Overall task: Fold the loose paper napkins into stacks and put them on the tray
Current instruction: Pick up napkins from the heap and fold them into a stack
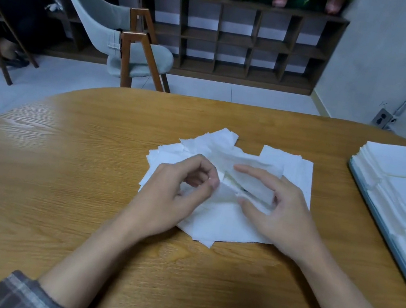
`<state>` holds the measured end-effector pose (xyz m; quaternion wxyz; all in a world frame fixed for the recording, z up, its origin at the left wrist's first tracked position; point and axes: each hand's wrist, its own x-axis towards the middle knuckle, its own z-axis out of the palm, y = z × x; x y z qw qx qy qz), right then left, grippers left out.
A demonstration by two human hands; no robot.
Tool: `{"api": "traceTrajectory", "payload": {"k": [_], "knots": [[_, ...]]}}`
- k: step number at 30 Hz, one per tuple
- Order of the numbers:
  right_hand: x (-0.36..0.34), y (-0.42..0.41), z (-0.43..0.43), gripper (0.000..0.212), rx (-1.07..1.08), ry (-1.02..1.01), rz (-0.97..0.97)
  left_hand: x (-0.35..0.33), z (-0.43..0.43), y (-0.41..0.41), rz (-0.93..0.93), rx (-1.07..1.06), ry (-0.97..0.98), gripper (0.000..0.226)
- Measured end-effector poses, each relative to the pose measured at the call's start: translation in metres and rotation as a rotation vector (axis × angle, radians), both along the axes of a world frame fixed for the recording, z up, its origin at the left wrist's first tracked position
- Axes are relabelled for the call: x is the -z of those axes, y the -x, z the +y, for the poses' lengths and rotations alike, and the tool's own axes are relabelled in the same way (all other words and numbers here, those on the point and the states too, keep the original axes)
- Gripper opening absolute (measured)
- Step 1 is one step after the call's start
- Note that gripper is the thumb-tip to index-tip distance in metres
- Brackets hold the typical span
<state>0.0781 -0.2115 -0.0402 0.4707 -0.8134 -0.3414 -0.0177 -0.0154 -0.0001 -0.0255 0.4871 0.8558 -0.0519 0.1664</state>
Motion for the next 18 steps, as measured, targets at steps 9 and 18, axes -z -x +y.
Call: {"api": "traceTrajectory", "payload": {"k": [9,18], "knots": [[0.006,0.002,0.011,0.007,0.016,-0.077,0.119,0.005,-0.005,-0.004,-0.012,-0.041,0.152,0.016],[-0.005,-0.001,0.002,0.018,-0.068,-0.442,0.627,-0.011,0.011,-0.003,0.034,-0.193,0.435,0.049]]}}
